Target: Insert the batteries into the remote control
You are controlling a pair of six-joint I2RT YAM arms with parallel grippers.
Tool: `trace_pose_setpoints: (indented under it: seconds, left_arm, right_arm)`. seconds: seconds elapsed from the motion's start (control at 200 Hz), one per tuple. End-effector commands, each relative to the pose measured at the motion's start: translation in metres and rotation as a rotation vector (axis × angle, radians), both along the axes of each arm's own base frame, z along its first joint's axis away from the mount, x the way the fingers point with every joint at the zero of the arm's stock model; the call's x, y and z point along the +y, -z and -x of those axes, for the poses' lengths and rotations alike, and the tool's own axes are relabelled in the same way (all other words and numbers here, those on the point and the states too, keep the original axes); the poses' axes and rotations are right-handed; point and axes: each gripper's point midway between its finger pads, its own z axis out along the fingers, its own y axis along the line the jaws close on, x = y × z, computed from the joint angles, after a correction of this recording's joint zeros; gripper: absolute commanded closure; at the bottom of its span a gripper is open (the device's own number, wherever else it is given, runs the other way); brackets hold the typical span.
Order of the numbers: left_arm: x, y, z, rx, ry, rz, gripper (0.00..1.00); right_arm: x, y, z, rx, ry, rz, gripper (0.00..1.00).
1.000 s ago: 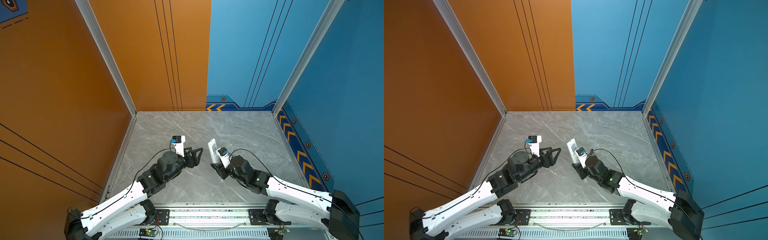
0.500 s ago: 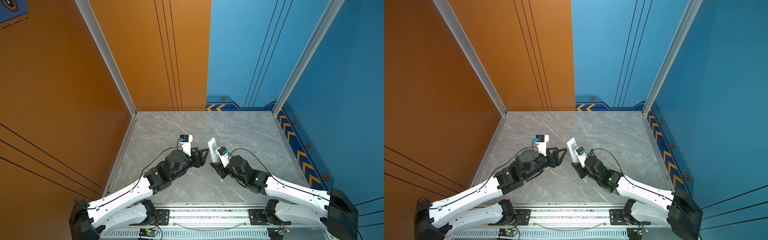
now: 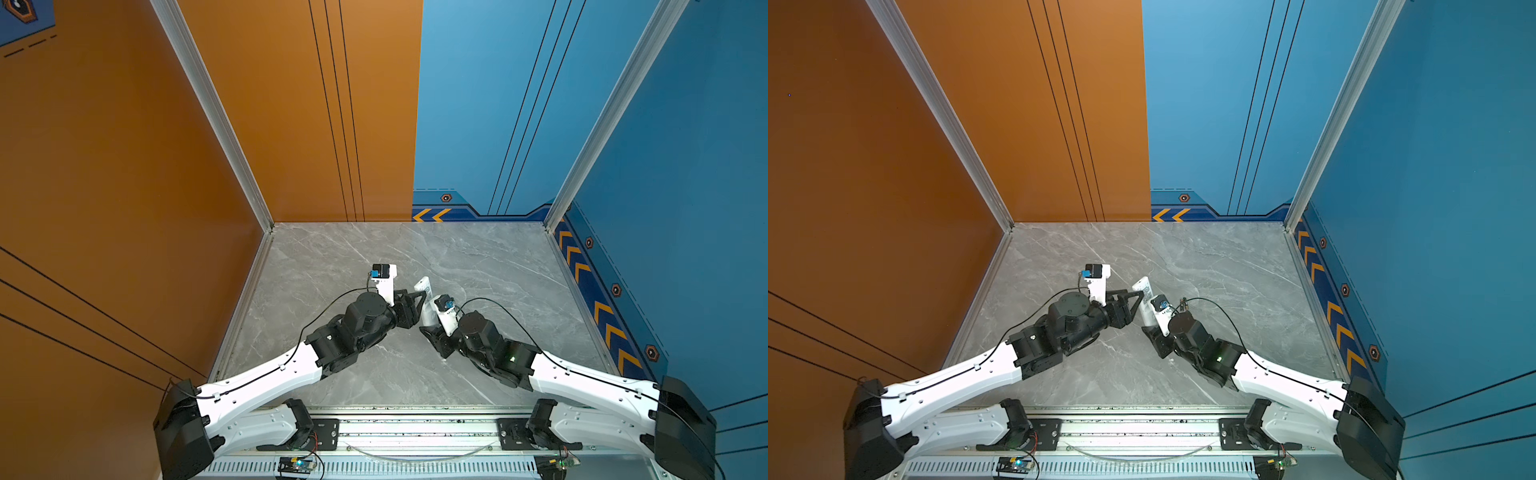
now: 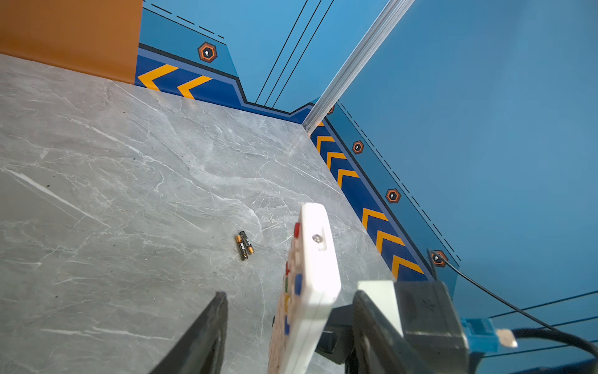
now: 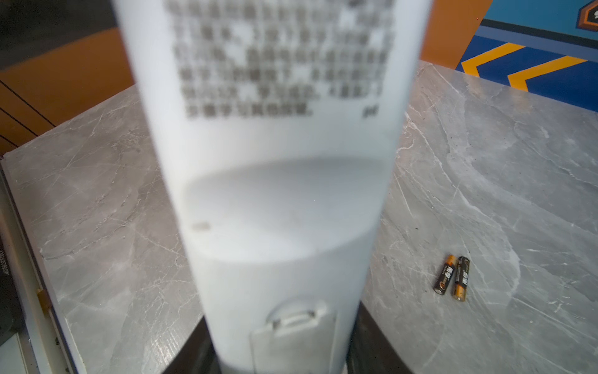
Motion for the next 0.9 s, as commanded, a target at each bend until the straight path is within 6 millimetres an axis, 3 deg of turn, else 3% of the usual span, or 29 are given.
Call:
trace_pose_setpoints:
  seconds: [0.0, 0.365, 0.896]
  left_arm:
    - [-0.005, -0.017, -0.006, -0.039, -0.018, 0.025, 0.4]
    - [-0.014, -0.006, -0.015, -0.026, -0.021, 0.01, 0.45]
    - [-0.016, 0.006, -0.017, -0.001, -0.015, 0.016, 0.7]
  right_arm:
    - [0.002, -0.007, -0.004, -0.022, 0.026, -0.026, 1.0]
    - [0.002, -0.006, -0.002, -0.026, 0.021, -0.028, 1.0]
    - [0.009, -0.009, 0.001, -0.038, -0.005, -0.048, 1.0]
